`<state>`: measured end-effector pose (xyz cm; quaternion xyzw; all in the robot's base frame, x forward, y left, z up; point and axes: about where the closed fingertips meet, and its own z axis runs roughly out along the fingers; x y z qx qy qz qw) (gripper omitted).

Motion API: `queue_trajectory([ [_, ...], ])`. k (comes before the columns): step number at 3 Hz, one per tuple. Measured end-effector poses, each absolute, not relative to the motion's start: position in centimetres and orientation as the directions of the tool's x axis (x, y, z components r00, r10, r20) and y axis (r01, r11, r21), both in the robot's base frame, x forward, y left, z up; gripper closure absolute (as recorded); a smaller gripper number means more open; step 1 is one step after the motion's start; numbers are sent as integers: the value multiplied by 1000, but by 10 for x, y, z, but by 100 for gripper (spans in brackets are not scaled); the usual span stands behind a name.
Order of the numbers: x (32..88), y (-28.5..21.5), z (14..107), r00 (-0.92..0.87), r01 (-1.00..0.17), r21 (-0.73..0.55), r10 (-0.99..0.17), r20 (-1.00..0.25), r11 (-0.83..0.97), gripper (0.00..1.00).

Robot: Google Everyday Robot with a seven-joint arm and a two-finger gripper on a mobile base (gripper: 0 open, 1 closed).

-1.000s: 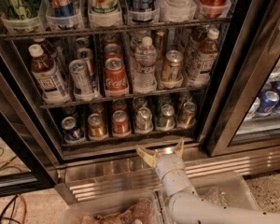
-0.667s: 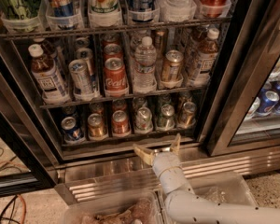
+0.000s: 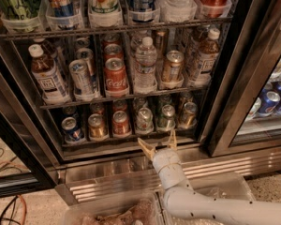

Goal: Pick green can from bottom shelf of fridge

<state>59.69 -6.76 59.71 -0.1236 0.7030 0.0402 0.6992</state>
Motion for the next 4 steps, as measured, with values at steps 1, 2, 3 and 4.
queue_trajectory([
  [1, 610, -79, 599, 26, -193, -151, -149, -989, 969, 15],
  [2, 624, -96, 600, 34, -149, -174, -171, -985, 973, 15],
  [3, 637, -109, 597, 32, -116, -193, -190, -981, 974, 26],
  [4, 640, -110, 596, 32, -112, -197, -195, -980, 974, 25],
])
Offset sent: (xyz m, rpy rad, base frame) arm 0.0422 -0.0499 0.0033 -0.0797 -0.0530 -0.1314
